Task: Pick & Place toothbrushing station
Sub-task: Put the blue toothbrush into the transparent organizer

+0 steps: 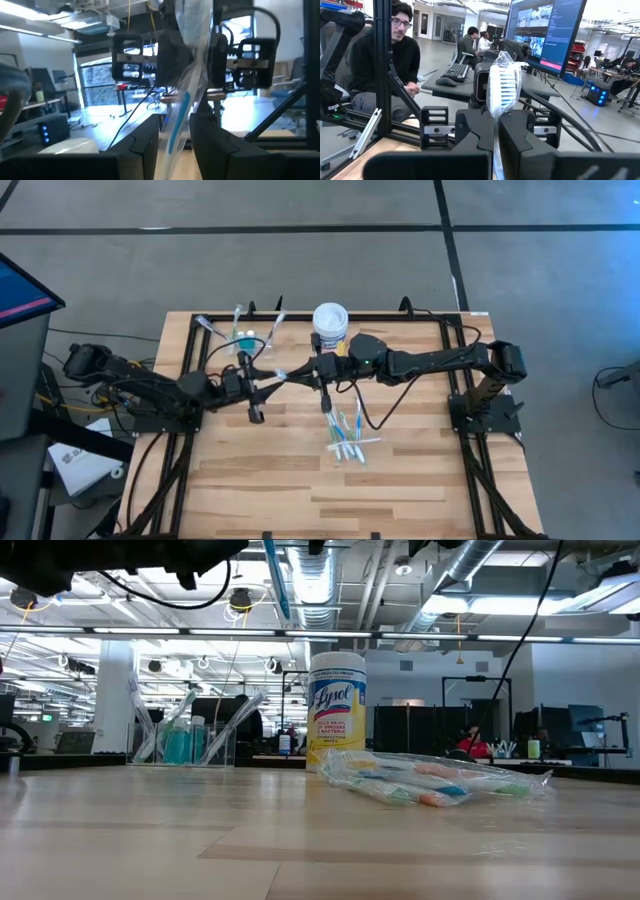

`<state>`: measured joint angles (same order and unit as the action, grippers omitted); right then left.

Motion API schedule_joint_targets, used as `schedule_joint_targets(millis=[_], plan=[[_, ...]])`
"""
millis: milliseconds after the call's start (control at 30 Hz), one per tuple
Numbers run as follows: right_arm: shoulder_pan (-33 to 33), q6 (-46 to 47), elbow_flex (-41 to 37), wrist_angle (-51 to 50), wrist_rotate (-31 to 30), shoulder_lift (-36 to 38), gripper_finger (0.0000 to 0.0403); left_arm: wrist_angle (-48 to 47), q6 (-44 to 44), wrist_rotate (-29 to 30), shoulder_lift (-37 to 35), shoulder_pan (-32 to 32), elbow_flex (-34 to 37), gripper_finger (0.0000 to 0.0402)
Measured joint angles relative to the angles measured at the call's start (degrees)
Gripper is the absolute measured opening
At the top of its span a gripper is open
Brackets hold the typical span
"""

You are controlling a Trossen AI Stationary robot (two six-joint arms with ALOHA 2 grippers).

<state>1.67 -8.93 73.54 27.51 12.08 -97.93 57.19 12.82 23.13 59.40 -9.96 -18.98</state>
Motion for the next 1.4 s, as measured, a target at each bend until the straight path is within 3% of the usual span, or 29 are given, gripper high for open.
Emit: schedule_joint_targets(millis=[200, 500, 900, 1067, 1233, 1400], plan=[[0.0, -0.02, 0.0, 0.04, -0.07, 0.0, 0.0001, 2.41, -0.17, -4.12, 0.53, 1.25, -0.02, 0.0104], [0.43, 0.39, 0.02, 0.42, -0.09, 0.0, 0.0001, 9.36, 0.24, -4.34, 5.51, 1.45, -0.47, 0.0104], [0.4, 0.42, 0.02, -0.46, -0.07, -0.02, 0.0001, 9.79, 1.9, -4.34, 11.28, 1.43, -4.57, 0.0102], [0.39, 0.42, 0.02, -0.6, -0.07, -0.02, 0.0001, 10.01, 1.92, -4.25, 11.19, 1.43, -4.57, 0.0077], [0.56, 0.3, 0.11, -1.31, -0.12, -0.02, 0.0013, 9.79, 2.25, -4.2, 11.2, 1.43, -4.57, 0.0019], [1.16, -0.07, 0.11, -1.81, -0.13, -0.02, 0.0042, 9.73, 1.7, -1.83, 11.21, 1.38, -4.57, 0.0021]])
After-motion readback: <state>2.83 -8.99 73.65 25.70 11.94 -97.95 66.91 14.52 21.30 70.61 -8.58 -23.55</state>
